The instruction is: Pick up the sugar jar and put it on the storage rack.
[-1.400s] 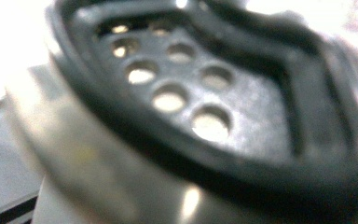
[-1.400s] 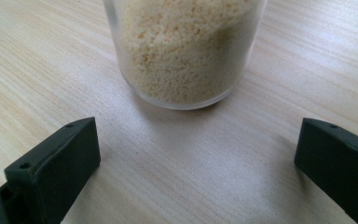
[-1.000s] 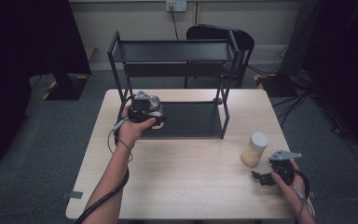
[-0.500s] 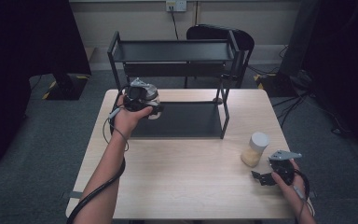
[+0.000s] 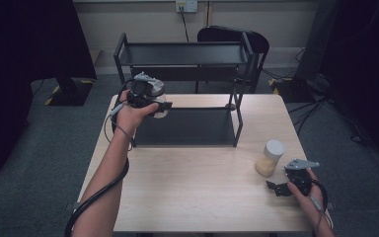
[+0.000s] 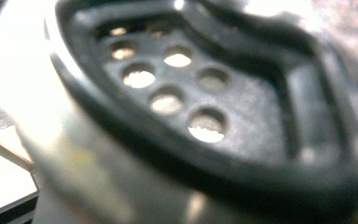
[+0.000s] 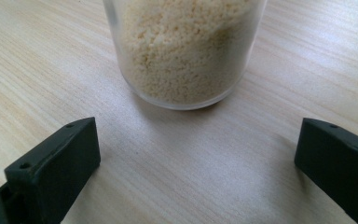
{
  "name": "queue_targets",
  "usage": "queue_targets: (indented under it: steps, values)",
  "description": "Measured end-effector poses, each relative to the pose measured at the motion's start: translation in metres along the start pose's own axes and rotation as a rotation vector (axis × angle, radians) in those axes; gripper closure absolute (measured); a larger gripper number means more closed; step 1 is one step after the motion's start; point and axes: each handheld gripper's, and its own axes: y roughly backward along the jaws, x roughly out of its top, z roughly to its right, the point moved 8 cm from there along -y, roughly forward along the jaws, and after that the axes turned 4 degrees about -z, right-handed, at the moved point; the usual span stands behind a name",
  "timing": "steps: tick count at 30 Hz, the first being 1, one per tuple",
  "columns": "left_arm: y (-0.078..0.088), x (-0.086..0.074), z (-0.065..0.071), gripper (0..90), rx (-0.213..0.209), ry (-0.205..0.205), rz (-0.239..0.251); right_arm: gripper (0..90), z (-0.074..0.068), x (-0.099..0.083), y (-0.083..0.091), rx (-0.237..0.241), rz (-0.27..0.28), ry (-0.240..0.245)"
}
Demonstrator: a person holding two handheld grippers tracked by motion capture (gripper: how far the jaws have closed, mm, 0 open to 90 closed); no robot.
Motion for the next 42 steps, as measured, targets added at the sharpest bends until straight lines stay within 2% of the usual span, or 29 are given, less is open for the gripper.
queue_targets:
  steps: [30, 42]
  values:
    - [0.034, 0.048, -0.004, 29.8, 0.005, -0.022, 0.027, 0.0, 0.0, 0.0, 0.0, 0.0, 0.0, 0.0]
    - [0.048, 0.072, -0.007, 29.8, -0.003, -0.035, 0.035, 0.0, 0.0, 0.0, 0.0, 0.0, 0.0, 0.0]
